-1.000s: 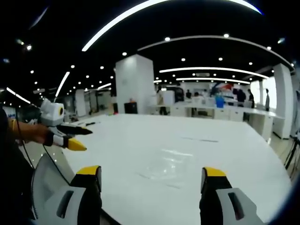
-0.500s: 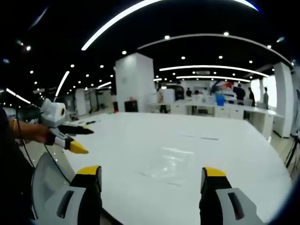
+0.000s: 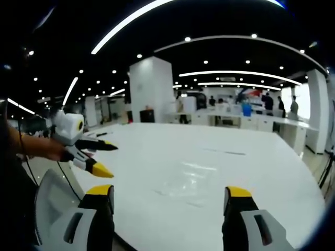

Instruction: Open the resealable bag by pulling the two sides of the seal apart until the entire bag opening is separated and visibly accessible.

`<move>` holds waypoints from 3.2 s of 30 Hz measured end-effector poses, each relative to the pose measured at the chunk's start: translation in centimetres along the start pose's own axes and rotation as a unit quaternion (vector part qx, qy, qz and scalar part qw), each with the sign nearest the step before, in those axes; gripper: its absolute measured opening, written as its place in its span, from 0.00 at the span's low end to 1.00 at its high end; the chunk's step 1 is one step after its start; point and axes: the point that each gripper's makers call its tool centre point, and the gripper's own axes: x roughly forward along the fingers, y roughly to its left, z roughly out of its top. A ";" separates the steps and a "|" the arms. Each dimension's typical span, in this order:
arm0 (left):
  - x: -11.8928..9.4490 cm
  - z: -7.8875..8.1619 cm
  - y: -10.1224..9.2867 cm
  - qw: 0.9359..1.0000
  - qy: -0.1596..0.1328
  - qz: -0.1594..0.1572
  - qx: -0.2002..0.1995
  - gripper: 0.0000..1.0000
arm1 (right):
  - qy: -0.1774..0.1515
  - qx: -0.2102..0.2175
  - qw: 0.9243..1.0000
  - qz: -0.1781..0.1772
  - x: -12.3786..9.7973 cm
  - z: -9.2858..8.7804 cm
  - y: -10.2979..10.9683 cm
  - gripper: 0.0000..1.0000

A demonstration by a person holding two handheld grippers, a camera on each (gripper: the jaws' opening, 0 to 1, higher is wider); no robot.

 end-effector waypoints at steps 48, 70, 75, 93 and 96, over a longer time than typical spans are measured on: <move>11.7 -5.8 -0.6 0.967 0.111 -0.063 0.219 0.36 | 0.034 0.024 0.999 -0.026 -0.2 -1.9 -1.3 0.81; 13.6 -6.9 -2.2 0.929 0.104 -0.085 0.345 0.03 | 0.042 0.036 0.998 -0.025 1.0 -2.1 -1.9 0.78; 13.7 -6.9 -2.3 0.925 0.107 -0.091 0.353 0.01 | 0.041 0.038 0.998 -0.026 0.9 -2.1 -1.9 0.77; 11.6 -3.7 -3.4 0.922 0.086 -0.105 0.364 0.00 | 0.037 0.000 0.999 -0.009 1.5 -1.1 -1.0 0.77; 10.8 -3.3 -3.8 0.921 0.087 -0.114 0.361 0.00 | 0.041 -0.019 0.999 0.001 1.9 -0.9 -0.4 0.77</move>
